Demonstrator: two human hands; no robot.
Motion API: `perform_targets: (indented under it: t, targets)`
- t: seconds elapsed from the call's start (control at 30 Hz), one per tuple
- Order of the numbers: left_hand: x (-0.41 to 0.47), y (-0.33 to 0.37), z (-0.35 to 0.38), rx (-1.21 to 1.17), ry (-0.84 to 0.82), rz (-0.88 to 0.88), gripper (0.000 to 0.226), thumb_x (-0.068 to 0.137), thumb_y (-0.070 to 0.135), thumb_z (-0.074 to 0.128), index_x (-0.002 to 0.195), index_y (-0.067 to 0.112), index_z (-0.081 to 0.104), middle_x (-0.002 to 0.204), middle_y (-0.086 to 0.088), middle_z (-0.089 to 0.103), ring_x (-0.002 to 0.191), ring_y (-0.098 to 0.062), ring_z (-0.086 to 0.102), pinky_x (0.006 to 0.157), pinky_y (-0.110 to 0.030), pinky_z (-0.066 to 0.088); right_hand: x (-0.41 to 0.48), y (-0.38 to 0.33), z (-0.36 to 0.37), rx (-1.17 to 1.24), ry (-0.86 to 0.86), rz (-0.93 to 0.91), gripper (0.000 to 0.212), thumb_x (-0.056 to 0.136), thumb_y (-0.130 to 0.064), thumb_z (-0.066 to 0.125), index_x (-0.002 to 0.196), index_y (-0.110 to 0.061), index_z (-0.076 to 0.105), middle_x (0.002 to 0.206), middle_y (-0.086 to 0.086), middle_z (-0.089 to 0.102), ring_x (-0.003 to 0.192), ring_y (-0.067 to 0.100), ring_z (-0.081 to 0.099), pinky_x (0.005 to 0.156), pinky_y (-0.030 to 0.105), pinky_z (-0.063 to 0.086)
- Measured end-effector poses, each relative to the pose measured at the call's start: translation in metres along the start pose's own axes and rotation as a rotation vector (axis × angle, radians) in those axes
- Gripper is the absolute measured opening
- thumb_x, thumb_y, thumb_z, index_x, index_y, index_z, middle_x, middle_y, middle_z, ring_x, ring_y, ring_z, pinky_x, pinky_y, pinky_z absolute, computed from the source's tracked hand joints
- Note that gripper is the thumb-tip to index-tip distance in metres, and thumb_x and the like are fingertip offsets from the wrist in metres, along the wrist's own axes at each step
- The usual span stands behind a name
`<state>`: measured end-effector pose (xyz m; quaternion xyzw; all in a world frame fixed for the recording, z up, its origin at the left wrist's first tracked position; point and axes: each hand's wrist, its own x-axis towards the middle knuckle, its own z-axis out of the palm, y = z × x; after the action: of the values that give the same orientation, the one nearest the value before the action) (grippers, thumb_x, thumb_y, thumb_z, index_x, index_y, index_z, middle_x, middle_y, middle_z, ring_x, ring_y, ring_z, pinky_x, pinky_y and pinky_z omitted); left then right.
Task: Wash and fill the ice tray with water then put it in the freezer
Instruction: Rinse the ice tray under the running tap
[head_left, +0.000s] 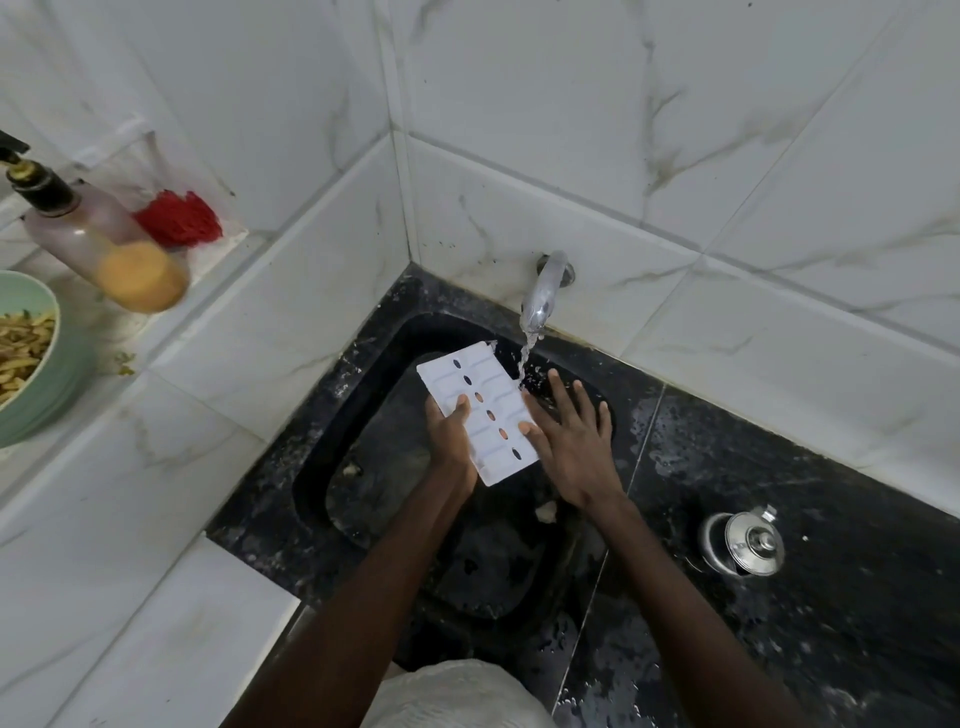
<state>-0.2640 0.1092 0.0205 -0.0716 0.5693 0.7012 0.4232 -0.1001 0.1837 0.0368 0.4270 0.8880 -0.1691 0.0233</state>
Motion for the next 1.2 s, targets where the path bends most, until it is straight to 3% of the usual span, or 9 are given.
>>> perform_targets:
  t: [0.13,0.23,0.33,0.5,0.6,0.83,1.0,1.13,1.2]
  targets:
    - [0.002,-0.004,-0.003,-0.001,-0.007,-0.003,0.036,0.104,0.008,0.055,0.140,0.007,0.049,0.128,-0.017,0.068,0.094,-0.026,0.075,0.060,-0.033,0.062,-0.004,-0.005,0.004,-0.103,-0.040,-0.147,0.057,0.107,-0.064,0.015,0.162,-0.045,0.012,0.171,-0.010,-0.013,0.159,0.024,-0.012,0.125,0.063,-0.001]
    - [0.000,-0.004,-0.003,0.013,-0.053,-0.029,0.039,0.104,0.011,0.057,0.142,0.012,0.049,0.129,-0.016,0.069,0.104,-0.034,0.073,0.069,-0.042,0.064,0.002,0.003,0.001,-0.086,-0.045,-0.116,0.058,0.106,-0.066,0.013,0.161,-0.047,0.013,0.171,-0.010,-0.013,0.158,0.023,-0.013,0.125,0.062,-0.003]
    - [-0.002,-0.003,0.001,0.034,-0.102,-0.053,0.034,0.103,0.011,0.058,0.137,0.014,0.053,0.124,-0.014,0.072,0.102,-0.034,0.074,0.070,-0.043,0.063,0.009,0.008,-0.007,-0.027,-0.014,-0.040,0.059,0.105,-0.068,0.011,0.161,-0.048,0.015,0.172,-0.010,-0.011,0.158,0.022,-0.013,0.125,0.058,-0.006]
    - [0.003,-0.003,-0.004,0.076,-0.135,-0.068,0.037,0.102,0.013,0.060,0.138,0.014,0.054,0.123,-0.015,0.072,0.103,-0.038,0.074,0.083,-0.055,0.062,0.009,0.001,-0.004,-0.135,-0.052,-0.178,0.061,0.106,-0.065,0.012,0.163,-0.042,0.012,0.172,-0.010,-0.010,0.158,0.023,-0.014,0.125,0.062,0.000]
    - [-0.002,-0.006,-0.002,0.099,-0.165,-0.087,0.037,0.101,0.014,0.061,0.138,0.015,0.054,0.123,-0.014,0.073,0.105,-0.039,0.073,0.088,-0.061,0.059,0.017,0.007,-0.008,-0.101,-0.059,-0.136,0.061,0.106,-0.065,0.012,0.163,-0.041,0.012,0.171,-0.013,-0.009,0.158,0.021,-0.015,0.125,0.060,-0.004]
    - [-0.007,-0.008,-0.002,0.119,-0.201,-0.087,0.034,0.103,0.008,0.057,0.136,0.013,0.055,0.124,-0.016,0.072,0.104,-0.038,0.073,0.076,-0.048,0.063,0.019,-0.002,-0.001,-0.089,-0.122,-0.224,0.073,0.107,-0.064,0.013,0.165,-0.022,0.005,0.172,-0.007,-0.002,0.158,0.015,-0.015,0.127,0.052,-0.009]
    - [-0.006,-0.007,0.000,0.161,-0.225,-0.087,0.037,0.102,0.010,0.059,0.138,0.014,0.054,0.126,-0.016,0.071,0.108,-0.041,0.071,0.087,-0.059,0.060,0.028,0.005,-0.003,-0.087,-0.114,-0.160,0.075,0.105,-0.065,0.012,0.165,-0.021,0.001,0.171,-0.007,-0.006,0.157,0.015,-0.016,0.127,0.048,-0.010]
    - [-0.006,-0.004,-0.002,0.159,-0.194,-0.102,0.034,0.102,0.010,0.058,0.136,0.015,0.056,0.122,-0.013,0.073,0.104,-0.036,0.074,0.080,-0.049,0.063,0.025,-0.002,-0.001,-0.110,-0.136,-0.255,0.073,0.106,-0.065,0.012,0.164,-0.022,-0.001,0.170,-0.007,-0.007,0.157,0.015,-0.018,0.126,0.047,-0.014]
    - [-0.009,-0.004,-0.002,0.173,-0.226,-0.112,0.036,0.102,0.012,0.060,0.137,0.016,0.056,0.125,-0.015,0.072,0.108,-0.039,0.072,0.085,-0.055,0.061,0.030,0.003,-0.003,-0.115,-0.132,-0.239,0.072,0.107,-0.064,0.012,0.164,-0.023,-0.001,0.170,-0.008,-0.007,0.156,0.015,-0.019,0.126,0.047,-0.014]
